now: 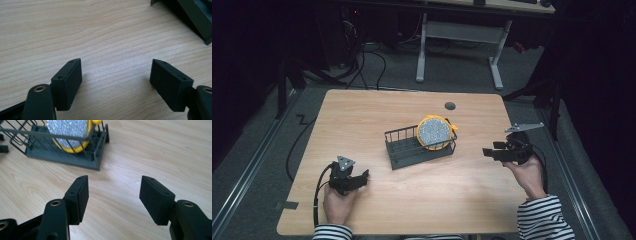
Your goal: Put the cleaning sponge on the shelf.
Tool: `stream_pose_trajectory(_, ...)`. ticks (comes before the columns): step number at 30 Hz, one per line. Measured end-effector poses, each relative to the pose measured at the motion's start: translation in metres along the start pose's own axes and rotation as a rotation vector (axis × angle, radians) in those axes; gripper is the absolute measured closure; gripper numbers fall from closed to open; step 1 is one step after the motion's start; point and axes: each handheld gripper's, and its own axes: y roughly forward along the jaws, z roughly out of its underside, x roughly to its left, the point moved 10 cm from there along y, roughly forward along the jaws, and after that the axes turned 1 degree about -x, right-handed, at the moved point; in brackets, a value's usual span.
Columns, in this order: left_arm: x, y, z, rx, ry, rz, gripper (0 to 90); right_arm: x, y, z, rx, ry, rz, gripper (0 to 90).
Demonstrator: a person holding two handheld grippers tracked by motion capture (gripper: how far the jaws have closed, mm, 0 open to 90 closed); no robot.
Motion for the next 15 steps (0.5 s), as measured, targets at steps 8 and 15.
stream_pose_trajectory(8,0.000,0.000,0.000,0.000,0.001,0.000,26.2,-0.001,-0.003,0.021,-0.007,0.019,0.001,40.9)
stream_pose_trajectory(15,0.000,0.000,0.000,0.000,0.000,0.000,26.2,-0.003,0.001,0.037,-0.013,0.052,-0.006,41.0)
